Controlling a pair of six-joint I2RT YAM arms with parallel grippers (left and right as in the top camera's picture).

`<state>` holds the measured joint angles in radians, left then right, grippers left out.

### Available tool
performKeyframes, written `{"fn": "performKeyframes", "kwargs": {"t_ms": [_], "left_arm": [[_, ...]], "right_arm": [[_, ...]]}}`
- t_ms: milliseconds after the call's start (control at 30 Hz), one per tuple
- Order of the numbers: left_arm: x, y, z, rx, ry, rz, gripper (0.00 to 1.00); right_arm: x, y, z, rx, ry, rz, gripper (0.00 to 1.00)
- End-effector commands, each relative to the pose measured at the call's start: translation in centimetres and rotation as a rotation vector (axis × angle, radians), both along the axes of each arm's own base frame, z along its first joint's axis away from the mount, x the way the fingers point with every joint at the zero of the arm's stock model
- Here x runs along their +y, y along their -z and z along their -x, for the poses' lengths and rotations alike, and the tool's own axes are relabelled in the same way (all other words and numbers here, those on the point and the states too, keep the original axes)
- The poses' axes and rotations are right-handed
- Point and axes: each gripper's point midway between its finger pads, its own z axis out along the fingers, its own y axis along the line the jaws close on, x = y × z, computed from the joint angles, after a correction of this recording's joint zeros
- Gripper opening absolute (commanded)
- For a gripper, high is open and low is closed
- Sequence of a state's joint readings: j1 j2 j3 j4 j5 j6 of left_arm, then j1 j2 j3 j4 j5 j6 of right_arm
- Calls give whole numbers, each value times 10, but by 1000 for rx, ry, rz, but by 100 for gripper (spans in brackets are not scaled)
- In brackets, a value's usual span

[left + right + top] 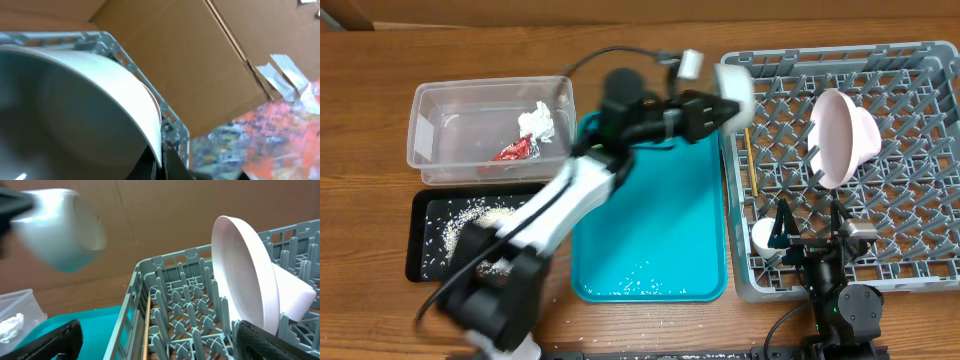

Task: Sort waste into correct bins and load items into the dishwasher
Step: 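Carry the empty white bowl over the dish rack and set it down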

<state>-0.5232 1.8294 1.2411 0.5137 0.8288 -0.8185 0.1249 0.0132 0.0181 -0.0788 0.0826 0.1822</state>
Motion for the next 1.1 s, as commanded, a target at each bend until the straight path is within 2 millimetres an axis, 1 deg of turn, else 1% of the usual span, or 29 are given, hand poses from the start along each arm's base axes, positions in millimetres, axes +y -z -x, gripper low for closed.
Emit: {"fn": "performKeyframes", "kwargs": {"t_ms": [0, 67, 133, 200, 333, 433, 500, 533, 567, 600, 633, 700, 900, 1067], "left_arm": [[-46, 19, -18, 152, 12, 48, 4], [-67, 32, -24, 200, 34, 64, 4], [-81, 44, -29, 253, 51, 83, 4], [-90, 54, -32, 293, 59, 102, 4], [-95, 61, -37, 334, 76, 177, 4], [-95, 67, -36, 366, 92, 185, 4], [-92, 67, -35, 365, 108, 180, 6], [-91, 66, -35, 364, 114, 179, 13], [-88, 66, -36, 363, 123, 177, 27], [-85, 66, -36, 365, 135, 172, 47], [-81, 67, -36, 369, 153, 167, 61], [-70, 68, -37, 372, 189, 154, 100], [-43, 84, -51, 423, 190, 103, 100], [-20, 84, -62, 427, 193, 97, 100]], "right_arm": [[-1, 1, 0, -5, 7, -1, 100], [-1, 1, 0, -5, 7, -1, 100], [-1, 1, 0, -5, 7, -1, 100], [-1, 1, 0, -5, 7, -1, 100], [-1, 1, 0, -5, 7, -1, 100], [-1, 1, 0, -5, 7, -1, 100], [-1, 1, 0, -5, 7, -1, 100], [-1, 1, 0, -5, 7, -1, 100], [-1, 1, 0, -5, 7, -1, 100], [-1, 1, 0, -5, 7, -1, 100], [-1, 1, 0, -5, 7, -1, 100], [-1, 1, 0, -5, 7, -1, 100], [-1, 1, 0, -5, 7, -1, 100], [-1, 1, 0, -5, 7, -1, 100]]}}
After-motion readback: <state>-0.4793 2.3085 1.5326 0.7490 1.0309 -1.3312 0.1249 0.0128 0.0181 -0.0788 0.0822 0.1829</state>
